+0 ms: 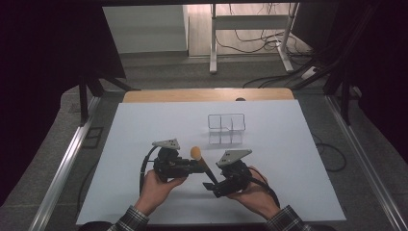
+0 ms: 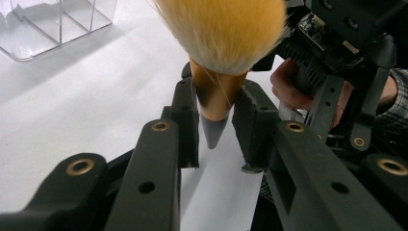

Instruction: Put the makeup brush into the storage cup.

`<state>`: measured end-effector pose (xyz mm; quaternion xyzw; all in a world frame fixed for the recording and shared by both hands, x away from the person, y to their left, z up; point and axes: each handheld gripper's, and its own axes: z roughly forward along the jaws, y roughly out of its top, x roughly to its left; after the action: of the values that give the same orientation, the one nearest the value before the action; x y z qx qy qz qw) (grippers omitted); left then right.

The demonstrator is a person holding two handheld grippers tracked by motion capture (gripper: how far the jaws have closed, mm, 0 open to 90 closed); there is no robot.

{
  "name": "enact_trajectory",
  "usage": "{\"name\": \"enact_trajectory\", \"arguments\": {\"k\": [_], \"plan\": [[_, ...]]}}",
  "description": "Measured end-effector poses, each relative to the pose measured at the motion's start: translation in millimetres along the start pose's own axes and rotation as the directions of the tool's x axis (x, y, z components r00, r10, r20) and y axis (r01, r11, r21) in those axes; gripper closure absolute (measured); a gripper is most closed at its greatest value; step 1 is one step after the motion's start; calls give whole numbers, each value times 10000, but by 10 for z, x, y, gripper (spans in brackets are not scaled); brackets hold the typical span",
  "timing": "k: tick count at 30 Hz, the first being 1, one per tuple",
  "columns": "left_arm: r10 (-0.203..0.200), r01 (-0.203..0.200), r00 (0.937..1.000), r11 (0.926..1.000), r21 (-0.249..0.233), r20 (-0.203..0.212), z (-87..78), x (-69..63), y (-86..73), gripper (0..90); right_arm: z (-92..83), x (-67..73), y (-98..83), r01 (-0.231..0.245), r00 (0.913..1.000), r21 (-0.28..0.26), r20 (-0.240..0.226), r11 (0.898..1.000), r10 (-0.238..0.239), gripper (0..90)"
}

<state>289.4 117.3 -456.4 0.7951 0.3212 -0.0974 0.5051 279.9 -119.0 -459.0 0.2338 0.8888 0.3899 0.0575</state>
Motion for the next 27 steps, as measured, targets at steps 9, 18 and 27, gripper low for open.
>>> {"name": "enact_trajectory", "arguments": {"k": [9,18,27], "plan": [[33,-34,10000,9999,126,32,43,-9,-4,718,28,36,31,204,9996,3,174,9998,-204,412],[136,-136,9999,9996,265,-20,70,-11,-10,715,16,57,49,551,9979,324,327,9980,-562,734],[509,-487,9977,9976,495,-446,61,-20,-11,609,-14,18,43,337,9991,256,260,9991,-344,735]]}}
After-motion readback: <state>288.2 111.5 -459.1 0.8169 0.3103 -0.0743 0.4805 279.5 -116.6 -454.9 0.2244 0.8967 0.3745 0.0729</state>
